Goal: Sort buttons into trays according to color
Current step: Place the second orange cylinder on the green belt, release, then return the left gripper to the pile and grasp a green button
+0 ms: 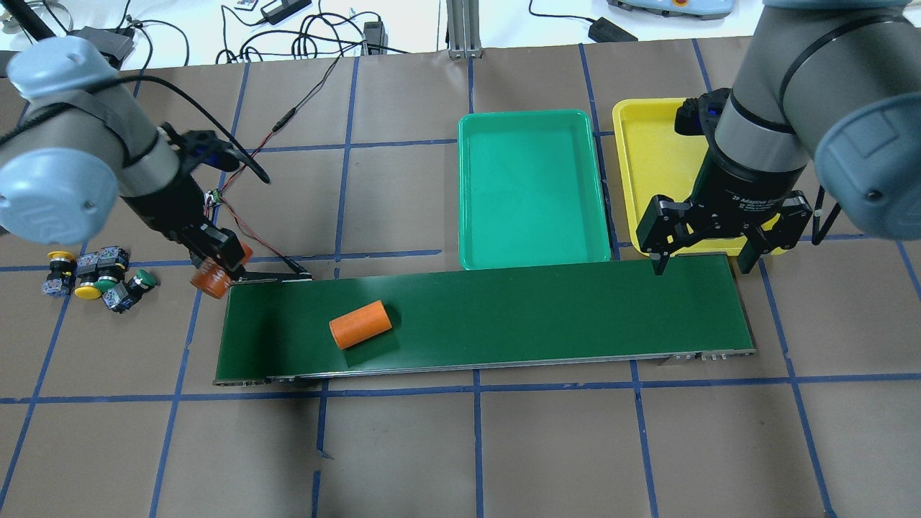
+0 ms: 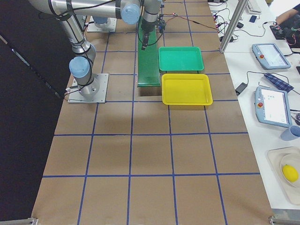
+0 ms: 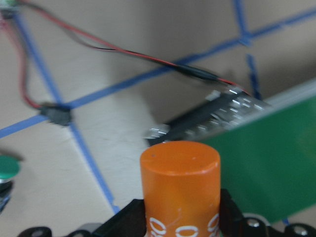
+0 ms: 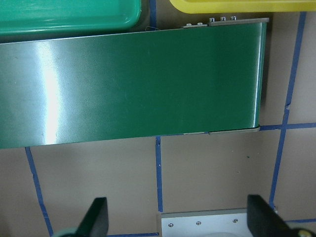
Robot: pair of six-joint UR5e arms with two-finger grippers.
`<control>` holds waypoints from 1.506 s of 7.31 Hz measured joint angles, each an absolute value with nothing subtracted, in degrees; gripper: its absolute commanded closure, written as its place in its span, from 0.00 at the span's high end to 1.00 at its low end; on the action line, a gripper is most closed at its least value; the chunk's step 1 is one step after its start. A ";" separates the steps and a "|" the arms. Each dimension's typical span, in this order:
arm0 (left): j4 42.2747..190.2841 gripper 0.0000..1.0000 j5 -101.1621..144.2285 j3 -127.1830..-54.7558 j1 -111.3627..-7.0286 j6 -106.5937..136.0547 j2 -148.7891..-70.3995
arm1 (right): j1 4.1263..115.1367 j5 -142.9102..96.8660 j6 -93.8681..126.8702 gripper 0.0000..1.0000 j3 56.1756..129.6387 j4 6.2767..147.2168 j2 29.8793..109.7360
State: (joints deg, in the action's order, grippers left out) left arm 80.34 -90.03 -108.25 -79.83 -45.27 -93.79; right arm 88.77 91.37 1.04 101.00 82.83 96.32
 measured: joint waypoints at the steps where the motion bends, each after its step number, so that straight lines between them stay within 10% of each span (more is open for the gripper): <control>1: 79.42 0.00 -89.90 -110.52 -82.92 -49.35 -92.55 | 88.76 91.38 0.99 1.00 101.00 82.88 96.44; 4: 70.06 0.00 -90.21 -117.47 -86.66 -62.94 -92.29 | 88.76 91.30 0.64 1.00 101.43 83.87 96.33; 5: 66.14 0.77 -90.27 -119.91 -86.84 -64.48 -92.18 | 88.75 91.42 0.50 1.00 101.48 84.33 96.25; 6: 63.36 1.00 -90.29 -121.64 -86.92 -64.85 -92.00 | 88.72 91.54 0.50 1.00 101.50 84.51 96.29; 11: 67.89 1.00 -94.54 -110.25 -80.81 -64.46 -94.07 | 88.45 90.92 0.29 1.00 101.24 87.61 96.04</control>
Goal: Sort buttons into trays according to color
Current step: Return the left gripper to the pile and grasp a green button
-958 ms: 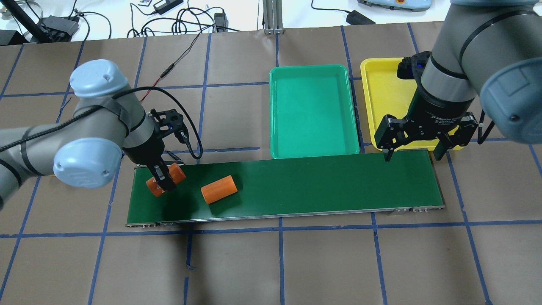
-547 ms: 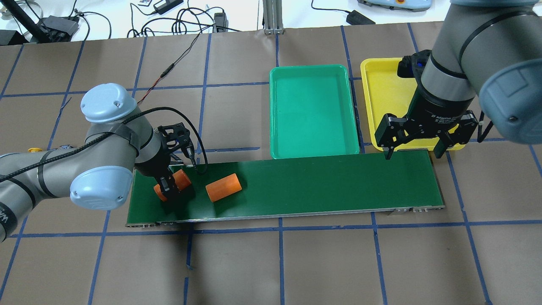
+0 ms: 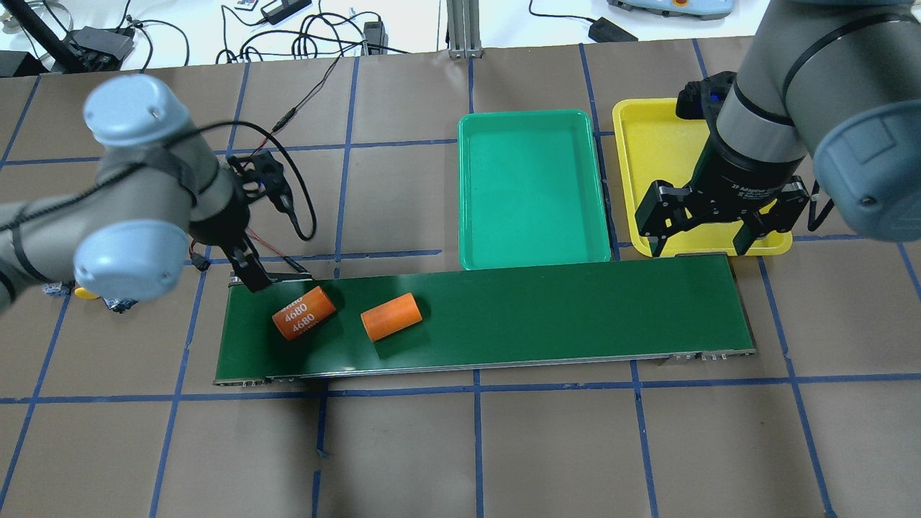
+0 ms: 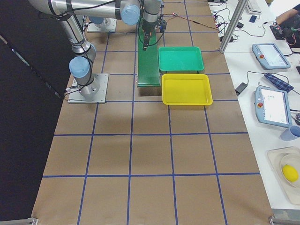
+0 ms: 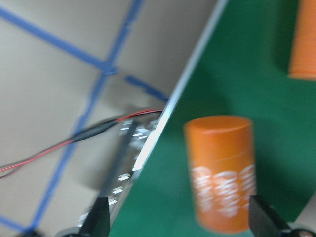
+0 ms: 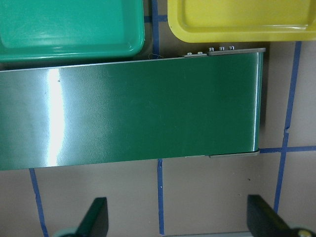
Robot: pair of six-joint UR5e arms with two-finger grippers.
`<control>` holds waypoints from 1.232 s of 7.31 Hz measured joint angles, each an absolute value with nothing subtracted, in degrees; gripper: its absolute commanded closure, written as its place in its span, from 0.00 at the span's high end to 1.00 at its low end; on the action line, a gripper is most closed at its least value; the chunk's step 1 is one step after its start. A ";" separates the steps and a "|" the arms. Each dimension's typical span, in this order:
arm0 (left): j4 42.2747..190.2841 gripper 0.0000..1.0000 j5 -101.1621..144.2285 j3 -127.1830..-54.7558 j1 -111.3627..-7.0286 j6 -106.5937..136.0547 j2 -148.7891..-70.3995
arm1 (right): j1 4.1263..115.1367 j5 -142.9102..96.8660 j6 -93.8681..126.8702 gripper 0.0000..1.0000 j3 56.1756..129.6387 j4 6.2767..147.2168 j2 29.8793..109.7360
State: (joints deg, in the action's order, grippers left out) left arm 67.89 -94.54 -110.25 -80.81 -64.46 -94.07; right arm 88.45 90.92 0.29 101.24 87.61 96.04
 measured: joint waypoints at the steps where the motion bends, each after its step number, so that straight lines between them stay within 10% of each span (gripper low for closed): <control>1: 70.47 1.00 -93.10 -107.20 -75.15 -65.94 -96.23 | 88.44 91.16 0.41 1.00 101.25 87.43 96.16; 9: 58.50 1.00 -94.41 -104.75 -58.36 -86.95 -114.86 | 88.33 91.34 -2.18 1.00 101.51 91.12 91.78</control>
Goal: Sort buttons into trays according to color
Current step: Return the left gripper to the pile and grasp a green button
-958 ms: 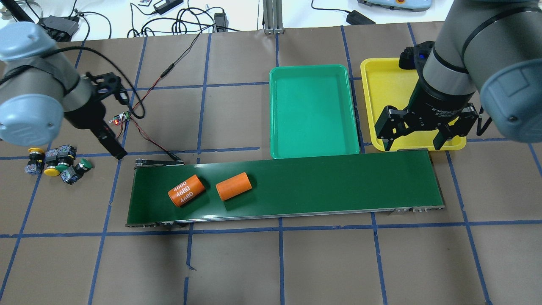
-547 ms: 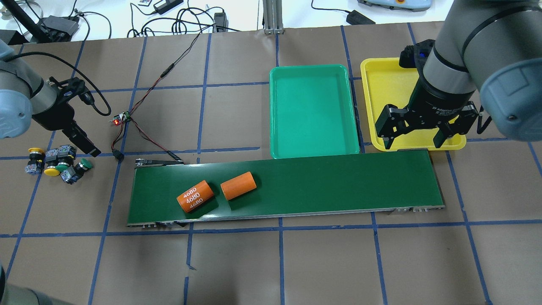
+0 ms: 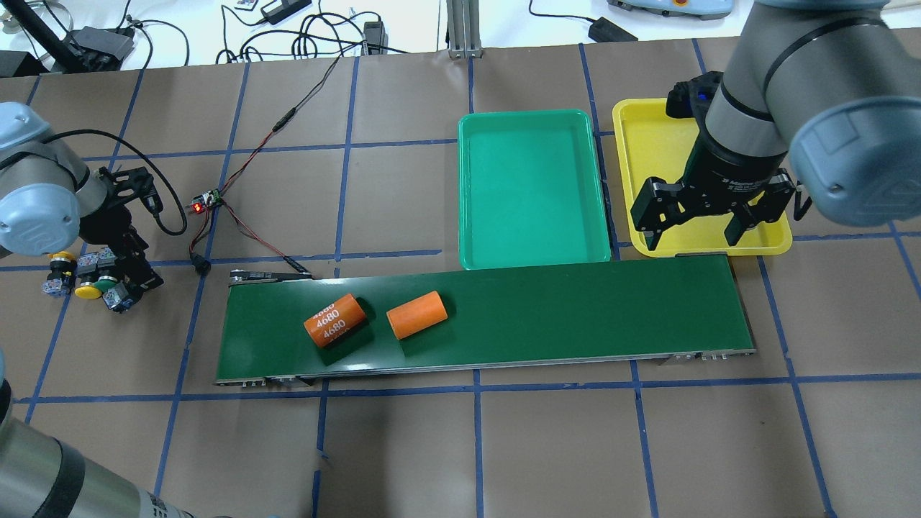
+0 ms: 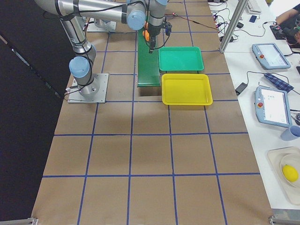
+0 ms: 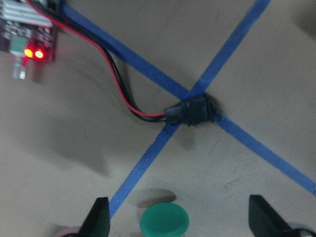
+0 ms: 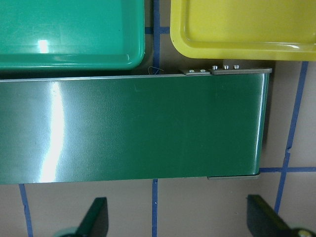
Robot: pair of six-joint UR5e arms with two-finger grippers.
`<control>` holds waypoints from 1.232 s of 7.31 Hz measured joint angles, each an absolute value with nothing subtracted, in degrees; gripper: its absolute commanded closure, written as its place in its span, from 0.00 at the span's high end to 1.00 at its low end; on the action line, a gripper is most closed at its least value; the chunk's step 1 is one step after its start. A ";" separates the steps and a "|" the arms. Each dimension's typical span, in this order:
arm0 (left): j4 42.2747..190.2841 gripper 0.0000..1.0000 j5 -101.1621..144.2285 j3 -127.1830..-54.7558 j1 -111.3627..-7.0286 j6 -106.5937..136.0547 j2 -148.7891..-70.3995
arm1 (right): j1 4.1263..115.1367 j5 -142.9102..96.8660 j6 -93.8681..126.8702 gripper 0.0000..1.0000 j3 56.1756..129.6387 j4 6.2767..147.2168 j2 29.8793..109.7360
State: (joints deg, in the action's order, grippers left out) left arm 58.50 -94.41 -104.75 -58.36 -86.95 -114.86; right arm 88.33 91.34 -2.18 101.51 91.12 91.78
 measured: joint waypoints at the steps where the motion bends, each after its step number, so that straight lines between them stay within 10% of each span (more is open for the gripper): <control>1: 57.62 1.00 -94.46 -105.54 -57.48 -87.79 -115.22 | 88.31 91.32 -2.07 1.00 101.49 91.44 91.05; 2: 57.03 0.22 -94.46 -106.05 -57.07 -88.06 -115.38 | 88.27 91.30 -2.07 1.00 101.47 91.65 90.75; 5: 56.16 0.00 -94.44 -107.42 -56.94 -87.16 -114.53 | 87.99 91.32 -1.86 1.00 100.12 93.06 91.66; 9: 62.24 0.00 -94.40 -109.48 -60.40 -78.36 -106.57 | 87.33 91.60 -2.19 1.00 99.20 92.74 93.00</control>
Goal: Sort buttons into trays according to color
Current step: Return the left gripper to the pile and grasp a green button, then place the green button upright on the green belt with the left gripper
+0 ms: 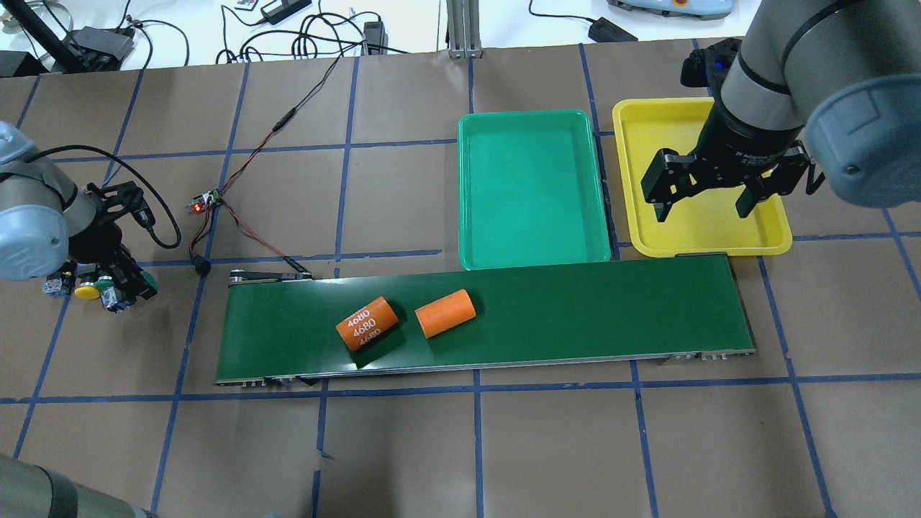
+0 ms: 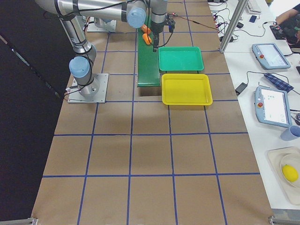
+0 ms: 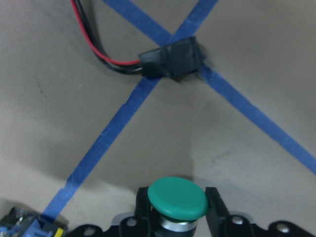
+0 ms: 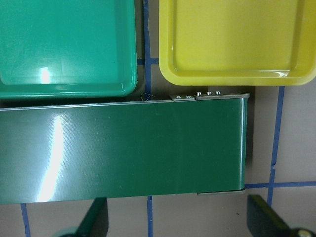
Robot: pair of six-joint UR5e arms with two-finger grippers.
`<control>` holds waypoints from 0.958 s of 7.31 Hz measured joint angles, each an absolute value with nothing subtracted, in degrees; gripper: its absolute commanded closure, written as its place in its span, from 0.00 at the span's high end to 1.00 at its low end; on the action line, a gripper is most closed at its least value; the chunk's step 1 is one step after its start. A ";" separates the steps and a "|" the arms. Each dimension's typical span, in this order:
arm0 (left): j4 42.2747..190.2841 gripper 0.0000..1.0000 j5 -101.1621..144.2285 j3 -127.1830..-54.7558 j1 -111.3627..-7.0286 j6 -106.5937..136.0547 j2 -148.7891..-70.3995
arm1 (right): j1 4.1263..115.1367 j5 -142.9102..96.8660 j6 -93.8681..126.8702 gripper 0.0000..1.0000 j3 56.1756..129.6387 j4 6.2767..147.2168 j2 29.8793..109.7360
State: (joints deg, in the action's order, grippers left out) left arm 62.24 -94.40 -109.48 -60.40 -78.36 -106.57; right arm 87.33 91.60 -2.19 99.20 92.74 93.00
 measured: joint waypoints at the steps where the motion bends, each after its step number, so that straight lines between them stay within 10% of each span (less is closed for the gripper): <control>1: 66.52 0.00 -94.16 -109.62 -64.88 -73.64 -102.48 | 87.28 91.61 -2.05 1.00 99.34 92.51 93.16; 4: 70.88 0.00 -91.26 -114.02 -82.20 -63.96 -93.38 | 86.64 92.17 -2.17 1.00 99.63 91.28 93.05; 5: 69.31 0.34 -90.84 -116.13 -85.59 -59.51 -92.90 | 85.94 92.19 -2.27 1.00 99.63 90.57 93.06; 6: 67.16 0.99 -90.59 -117.53 -87.38 -55.96 -93.32 | 85.41 92.30 -2.31 1.00 99.65 90.14 93.05; 7: 65.78 1.00 -90.49 -118.36 -88.19 -53.84 -93.77 | 85.08 92.86 -2.32 1.00 99.65 90.11 93.02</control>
State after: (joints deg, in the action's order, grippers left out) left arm 65.78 -90.49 -118.36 -88.19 -53.84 -93.77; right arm 85.08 92.86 -2.32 99.65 90.11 93.02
